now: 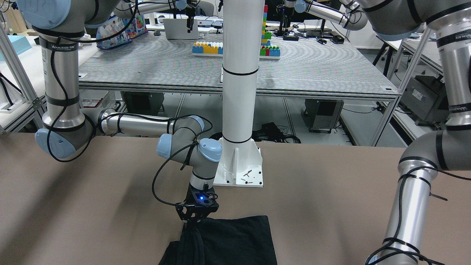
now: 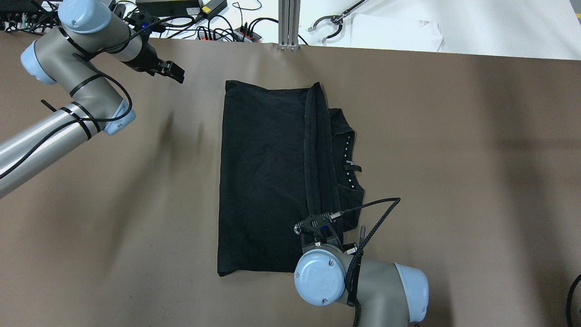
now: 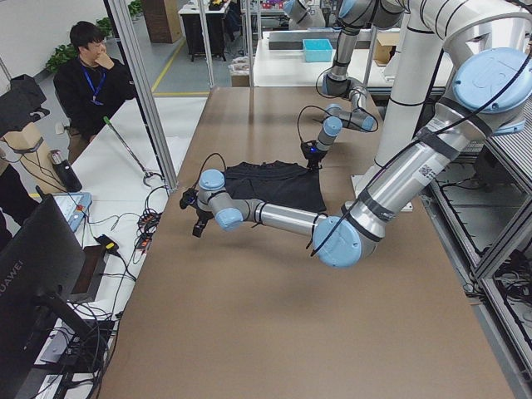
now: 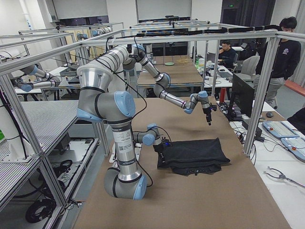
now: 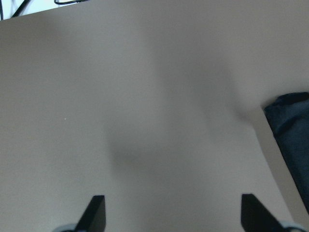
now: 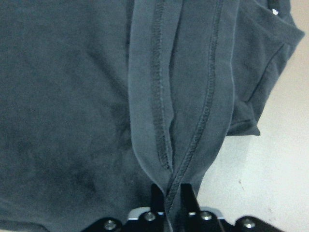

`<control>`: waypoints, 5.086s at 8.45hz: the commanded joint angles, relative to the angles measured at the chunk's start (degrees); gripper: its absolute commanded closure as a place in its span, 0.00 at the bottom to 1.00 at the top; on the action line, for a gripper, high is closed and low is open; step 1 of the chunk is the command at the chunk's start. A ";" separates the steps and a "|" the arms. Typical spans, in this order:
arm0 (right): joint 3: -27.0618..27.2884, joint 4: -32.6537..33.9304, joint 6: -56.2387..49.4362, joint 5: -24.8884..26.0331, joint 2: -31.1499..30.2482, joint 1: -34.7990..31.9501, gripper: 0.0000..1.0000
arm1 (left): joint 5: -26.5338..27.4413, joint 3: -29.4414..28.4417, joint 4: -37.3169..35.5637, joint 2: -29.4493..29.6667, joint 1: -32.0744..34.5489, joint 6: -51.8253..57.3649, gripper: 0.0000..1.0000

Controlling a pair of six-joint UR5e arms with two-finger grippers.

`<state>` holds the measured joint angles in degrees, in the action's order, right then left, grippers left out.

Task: Fold clothes

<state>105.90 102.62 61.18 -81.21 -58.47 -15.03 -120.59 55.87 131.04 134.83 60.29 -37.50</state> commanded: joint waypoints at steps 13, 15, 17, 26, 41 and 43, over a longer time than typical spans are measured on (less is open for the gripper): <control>-1.80 -7.61 5.21 -1.14 0.62 -7.98 0.07 | 0.00 0.03 0.00 0.00 -0.27 -0.03 0.00; -4.99 -7.70 0.10 -1.23 0.72 -8.26 0.07 | 0.00 0.03 0.00 0.00 -0.35 -0.03 0.00; -5.35 -7.44 -0.09 -5.07 0.55 -8.00 0.08 | 0.09 0.03 0.00 0.00 -0.35 -0.03 0.00; -5.53 -7.61 -5.11 -6.77 -1.20 -9.93 0.24 | 0.09 0.03 0.00 0.00 -0.44 -0.03 0.00; -15.64 -7.88 -3.61 -12.31 9.08 -15.55 0.07 | 0.09 0.03 0.00 0.09 -0.79 -0.21 0.00; -16.42 -7.88 -3.87 -12.39 8.81 -15.46 0.06 | 0.09 0.03 0.00 0.09 -0.79 -0.21 0.00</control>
<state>90.59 94.75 57.52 -93.52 -49.63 -30.56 -120.50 55.90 131.04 134.92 59.53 -37.70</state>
